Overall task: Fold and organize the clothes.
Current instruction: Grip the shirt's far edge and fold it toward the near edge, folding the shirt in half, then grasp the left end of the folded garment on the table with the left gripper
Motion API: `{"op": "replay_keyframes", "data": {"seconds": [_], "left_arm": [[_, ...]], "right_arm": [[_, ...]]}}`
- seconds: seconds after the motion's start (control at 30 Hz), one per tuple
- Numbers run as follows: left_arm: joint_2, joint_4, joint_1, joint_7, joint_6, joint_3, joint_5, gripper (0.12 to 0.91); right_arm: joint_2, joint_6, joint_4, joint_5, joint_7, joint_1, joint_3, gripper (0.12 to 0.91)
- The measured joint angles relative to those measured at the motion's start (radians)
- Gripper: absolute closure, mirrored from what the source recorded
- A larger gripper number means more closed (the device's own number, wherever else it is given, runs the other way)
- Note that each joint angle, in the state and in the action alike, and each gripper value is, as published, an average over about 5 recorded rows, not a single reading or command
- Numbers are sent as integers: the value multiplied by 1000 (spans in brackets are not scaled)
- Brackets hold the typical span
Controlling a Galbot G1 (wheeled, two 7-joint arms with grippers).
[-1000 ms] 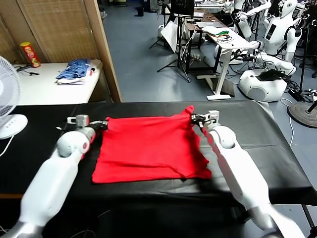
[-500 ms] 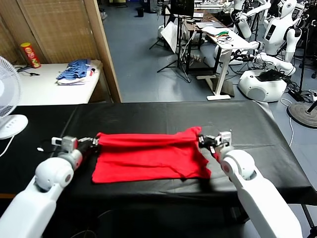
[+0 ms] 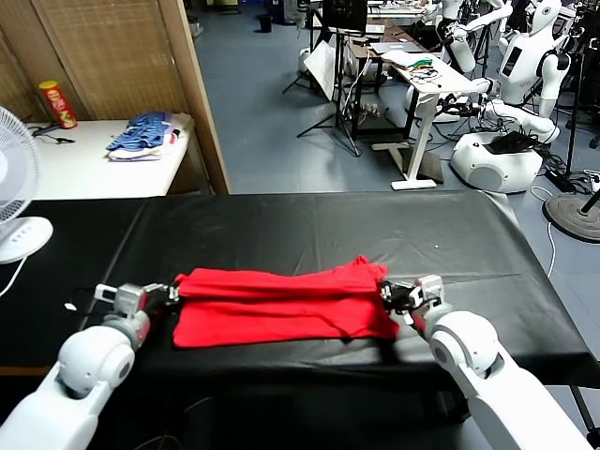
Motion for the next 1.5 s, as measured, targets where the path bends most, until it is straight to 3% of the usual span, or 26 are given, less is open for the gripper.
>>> {"op": "replay_keyframes", "data": {"seconds": [0.07, 0.17, 0.43, 0.53, 0.6, 0.77, 1.0, 1.13, 1.2, 1.27, 1.4, 1.5], "left_arm": [[-4, -6, 13, 1, 12, 0, 4, 899], [-12, -18, 32, 0, 33, -3, 6, 828], [-9, -96, 76, -19, 40, -46, -97, 393], [-1, -121, 63, -20, 40, -64, -152, 272], [-5, -119, 42, -26, 40, -67, -177, 242], [-37, -49, -35, -35, 15, -43, -222, 233], [-105, 101, -118, -38, -14, -7, -315, 232], [-133, 159, -139, -39, -17, -4, -361, 241], [-144, 182, -146, -39, -19, -4, -370, 289], [-151, 200, -150, -38, -21, -3, -373, 388], [-161, 220, -151, -38, -39, -1, -345, 606], [-174, 231, -149, -39, -85, 8, -278, 773]], "right_arm": [[-4, -1, 10, 0, -4, -9, 6, 862], [-16, -1, 32, 2, -15, -27, 19, 730], [-24, 5, 60, 26, -7, -23, 76, 300], [5, 39, 35, -6, 7, 6, 79, 237], [34, 66, 6, -39, 9, 30, 71, 230], [119, 100, -98, -115, 3, 90, 29, 227], [209, 111, -233, -146, -9, 154, -18, 227], [246, 116, -284, -162, -13, 171, -28, 278], [262, 119, -300, -171, -13, 173, -30, 323], [276, 125, -311, -180, -10, 171, -31, 397], [301, 160, -326, -209, 11, 161, -30, 623], [318, 200, -339, -241, 36, 152, -28, 786]]}}
